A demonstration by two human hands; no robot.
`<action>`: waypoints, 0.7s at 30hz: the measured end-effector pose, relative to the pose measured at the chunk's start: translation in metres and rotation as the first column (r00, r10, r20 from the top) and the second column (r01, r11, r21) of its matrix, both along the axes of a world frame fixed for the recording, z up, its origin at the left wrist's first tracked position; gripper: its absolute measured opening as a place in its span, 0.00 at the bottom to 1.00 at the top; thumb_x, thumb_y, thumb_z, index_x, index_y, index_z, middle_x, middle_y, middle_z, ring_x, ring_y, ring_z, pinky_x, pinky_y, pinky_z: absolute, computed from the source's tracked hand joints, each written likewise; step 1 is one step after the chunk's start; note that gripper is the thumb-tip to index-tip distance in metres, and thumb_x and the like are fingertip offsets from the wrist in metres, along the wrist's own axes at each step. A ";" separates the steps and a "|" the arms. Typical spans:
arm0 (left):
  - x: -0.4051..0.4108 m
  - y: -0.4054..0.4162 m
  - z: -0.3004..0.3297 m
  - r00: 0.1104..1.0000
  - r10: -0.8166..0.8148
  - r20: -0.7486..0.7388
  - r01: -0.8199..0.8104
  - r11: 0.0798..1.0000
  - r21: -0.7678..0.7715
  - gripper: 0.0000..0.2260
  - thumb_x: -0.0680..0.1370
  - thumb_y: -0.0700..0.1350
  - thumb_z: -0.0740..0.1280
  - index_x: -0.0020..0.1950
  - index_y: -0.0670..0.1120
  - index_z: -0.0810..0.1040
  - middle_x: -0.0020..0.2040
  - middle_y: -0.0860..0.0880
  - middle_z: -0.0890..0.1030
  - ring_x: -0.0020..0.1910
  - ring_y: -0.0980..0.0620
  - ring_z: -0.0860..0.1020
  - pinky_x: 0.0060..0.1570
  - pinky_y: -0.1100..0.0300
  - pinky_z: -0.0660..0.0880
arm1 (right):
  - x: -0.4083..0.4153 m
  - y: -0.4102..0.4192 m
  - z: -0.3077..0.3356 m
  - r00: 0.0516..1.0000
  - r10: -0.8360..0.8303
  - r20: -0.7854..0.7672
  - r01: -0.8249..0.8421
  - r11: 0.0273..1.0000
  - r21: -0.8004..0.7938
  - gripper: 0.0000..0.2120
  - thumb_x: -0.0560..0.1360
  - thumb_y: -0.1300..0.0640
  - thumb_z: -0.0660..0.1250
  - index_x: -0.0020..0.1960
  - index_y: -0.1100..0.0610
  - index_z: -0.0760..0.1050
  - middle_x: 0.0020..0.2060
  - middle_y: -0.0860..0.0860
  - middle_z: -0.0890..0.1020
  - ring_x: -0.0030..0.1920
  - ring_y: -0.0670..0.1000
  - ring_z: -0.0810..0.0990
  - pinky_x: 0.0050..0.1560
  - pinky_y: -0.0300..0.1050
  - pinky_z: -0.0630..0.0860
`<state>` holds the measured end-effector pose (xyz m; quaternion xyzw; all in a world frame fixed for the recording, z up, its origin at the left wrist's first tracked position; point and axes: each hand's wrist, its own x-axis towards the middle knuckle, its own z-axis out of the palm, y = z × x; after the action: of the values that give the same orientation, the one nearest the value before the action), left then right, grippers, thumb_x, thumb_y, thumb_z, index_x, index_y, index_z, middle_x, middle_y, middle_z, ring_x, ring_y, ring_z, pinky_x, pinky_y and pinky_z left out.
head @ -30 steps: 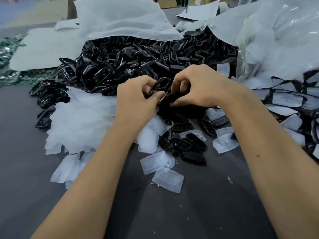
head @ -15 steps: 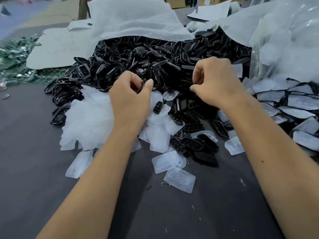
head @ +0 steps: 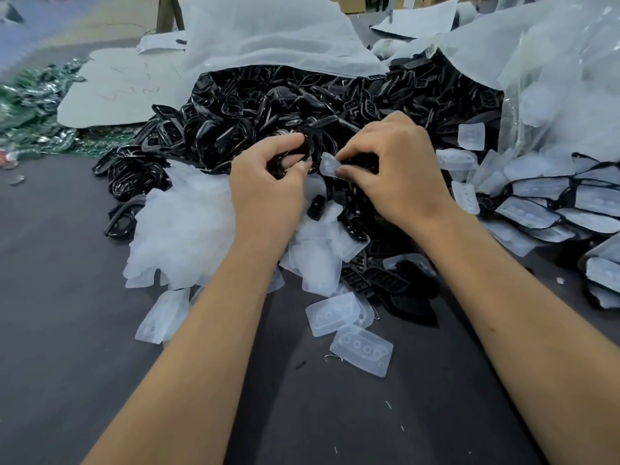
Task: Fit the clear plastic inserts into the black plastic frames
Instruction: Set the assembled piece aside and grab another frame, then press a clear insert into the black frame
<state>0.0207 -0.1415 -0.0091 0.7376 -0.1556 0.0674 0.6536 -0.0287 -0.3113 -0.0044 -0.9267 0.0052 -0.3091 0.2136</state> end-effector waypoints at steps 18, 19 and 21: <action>-0.001 -0.005 -0.007 0.997 -0.072 0.012 0.073 0.997 -0.037 0.13 0.83 0.32 0.63 0.60 0.42 0.84 0.53 0.45 0.86 0.38 0.49 0.87 0.44 0.56 0.84 | 0.001 0.002 -0.003 0.974 0.186 0.131 -0.180 0.273 0.945 0.10 0.84 0.66 0.64 0.51 0.63 0.85 0.41 0.56 0.84 0.40 0.49 0.83 0.46 0.42 0.83; -0.001 -0.005 -0.007 0.996 -0.090 0.009 0.091 0.995 -0.042 0.11 0.83 0.32 0.63 0.59 0.42 0.83 0.52 0.44 0.86 0.38 0.48 0.87 0.43 0.54 0.84 | 0.001 0.003 -0.003 0.972 0.197 0.127 -0.177 0.266 0.948 0.11 0.84 0.66 0.64 0.51 0.63 0.85 0.41 0.55 0.84 0.40 0.49 0.83 0.47 0.42 0.83; -0.002 -0.004 -0.007 0.993 -0.117 0.000 0.117 0.992 -0.055 0.08 0.84 0.33 0.63 0.55 0.43 0.81 0.48 0.42 0.86 0.36 0.46 0.86 0.41 0.53 0.84 | 0.002 0.003 -0.004 0.970 0.214 0.118 -0.175 0.272 0.946 0.11 0.84 0.66 0.64 0.51 0.64 0.84 0.38 0.53 0.84 0.40 0.49 0.83 0.47 0.42 0.83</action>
<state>0.0183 -0.1456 -0.0159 0.7090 -0.1955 0.0320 0.6768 -0.0271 -0.3082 -0.0085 -0.6186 0.0772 -0.2022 0.7553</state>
